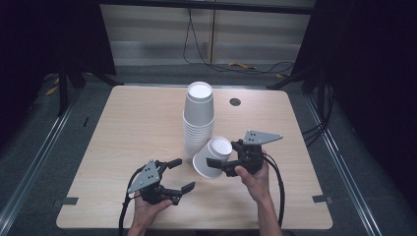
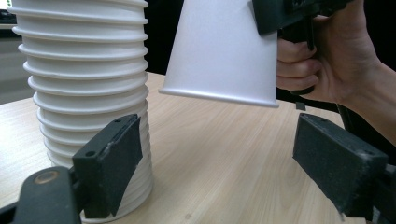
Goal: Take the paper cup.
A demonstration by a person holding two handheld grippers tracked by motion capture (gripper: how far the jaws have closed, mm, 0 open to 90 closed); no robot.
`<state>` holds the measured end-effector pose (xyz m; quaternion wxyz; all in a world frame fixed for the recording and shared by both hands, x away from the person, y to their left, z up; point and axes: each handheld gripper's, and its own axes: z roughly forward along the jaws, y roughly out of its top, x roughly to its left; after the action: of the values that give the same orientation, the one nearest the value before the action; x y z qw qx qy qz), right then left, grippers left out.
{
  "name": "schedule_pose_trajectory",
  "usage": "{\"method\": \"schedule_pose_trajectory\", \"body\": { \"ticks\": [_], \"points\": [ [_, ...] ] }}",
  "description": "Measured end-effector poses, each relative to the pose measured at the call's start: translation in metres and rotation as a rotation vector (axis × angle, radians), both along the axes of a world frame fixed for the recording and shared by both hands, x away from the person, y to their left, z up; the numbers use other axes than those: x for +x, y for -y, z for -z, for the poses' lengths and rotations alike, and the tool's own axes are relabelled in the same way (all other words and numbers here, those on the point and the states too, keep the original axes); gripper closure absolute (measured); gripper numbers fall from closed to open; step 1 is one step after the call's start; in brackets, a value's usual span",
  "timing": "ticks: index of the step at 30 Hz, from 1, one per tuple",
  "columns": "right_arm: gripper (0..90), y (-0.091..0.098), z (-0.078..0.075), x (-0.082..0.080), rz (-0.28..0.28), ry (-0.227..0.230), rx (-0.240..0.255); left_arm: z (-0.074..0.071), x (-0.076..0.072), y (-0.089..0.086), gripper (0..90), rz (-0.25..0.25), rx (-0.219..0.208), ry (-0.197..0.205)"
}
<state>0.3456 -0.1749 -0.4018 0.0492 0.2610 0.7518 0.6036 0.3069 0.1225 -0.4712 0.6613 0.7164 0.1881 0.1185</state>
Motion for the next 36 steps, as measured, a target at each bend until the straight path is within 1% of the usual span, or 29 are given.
{"method": "schedule_pose_trajectory", "body": {
  "ticks": [1,4,5,7,9,10,14,16,19,20,21,22,23,24,26,27,30,31,32,33,34,36],
  "points": [
    [22.5,-0.001,0.001,-0.001,-0.001,-0.005,0.000,0.000,0.000,0.001,15.4,-0.001,-0.004,0.007],
    [22.5,-0.002,0.002,-0.001,-0.006,-0.005,-0.005,0.000,0.000,0.003,15.5,0.001,-0.001,0.003],
    [22.5,-0.003,0.003,-0.001,-0.006,-0.010,-0.007,0.000,0.000,0.003,15.5,0.001,-0.002,0.010],
    [22.5,-0.005,0.006,-0.002,-0.014,-0.017,-0.010,-0.001,0.000,0.004,15.5,0.004,-0.003,0.011],
    [22.5,-0.005,0.009,-0.002,-0.014,-0.022,-0.004,-0.001,-0.001,0.005,15.4,0.003,-0.002,0.012],
    [22.5,-0.006,0.010,-0.002,-0.016,-0.025,-0.001,0.000,-0.001,0.006,15.5,0.001,-0.010,0.016],
    [22.5,-0.007,0.013,-0.002,-0.021,-0.030,0.003,0.000,0.000,0.006,15.4,0.003,-0.003,0.020],
    [22.5,-0.010,0.016,-0.002,-0.026,-0.041,0.001,0.001,0.000,0.008,15.4,-0.002,-0.012,0.020],
    [22.5,-0.013,0.018,-0.002,-0.032,-0.048,-0.009,0.001,0.000,0.009,15.6,-0.004,-0.005,0.022],
    [22.5,-0.014,0.019,-0.002,-0.038,-0.049,-0.007,0.001,0.000,0.010,15.6,-0.002,0.006,0.024],
    [22.5,-0.016,0.020,-0.002,-0.040,-0.056,-0.006,0.001,0.000,0.011,15.5,0.000,0.000,0.021],
    [22.5,-0.018,0.021,-0.002,-0.048,-0.053,-0.001,0.001,0.001,0.012,15.5,0.003,0.000,0.020],
    [22.5,-0.018,0.021,-0.002,-0.049,-0.058,0.000,0.002,0.001,0.012,15.5,0.003,0.006,0.020],
    [22.5,-0.019,0.022,-0.002,-0.052,-0.058,0.003,0.002,0.002,0.013,15.4,0.008,-0.003,0.020],
    [22.5,-0.022,0.022,-0.002,-0.057,-0.059,0.000,0.003,0.002,0.015,15.4,0.010,0.001,0.019],
    [22.5,-0.023,0.023,-0.002,-0.063,-0.062,0.002,0.003,0.002,0.016,15.4,0.013,0.009,0.020],
    [22.5,-0.026,0.024,-0.002,-0.071,-0.064,-0.009,0.004,0.003,0.017,14.9,0.005,0.009,0.014],
    [22.5,-0.027,0.025,-0.001,-0.084,-0.068,-0.001,0.006,0.003,0.018,14.2,0.008,0.006,-0.004],
    [22.5,-0.028,0.026,-0.001,-0.085,-0.070,-0.006,0.007,0.004,0.019,13.9,0.007,0.007,-0.004],
    [22.5,-0.029,0.026,-0.001,-0.087,-0.071,-0.010,0.007,0.003,0.020,13.6,-0.012,0.007,-0.006],
    [22.5,-0.030,0.027,-0.001,-0.090,-0.075,-0.010,0.008,0.004,0.019,12.9,0.008,0.016,-0.008],
    [22.5,-0.031,0.028,-0.001,-0.093,-0.077,-0.007,0.008,0.005,0.020,12.0,0.012,0.015,-0.008]
  ]
}}
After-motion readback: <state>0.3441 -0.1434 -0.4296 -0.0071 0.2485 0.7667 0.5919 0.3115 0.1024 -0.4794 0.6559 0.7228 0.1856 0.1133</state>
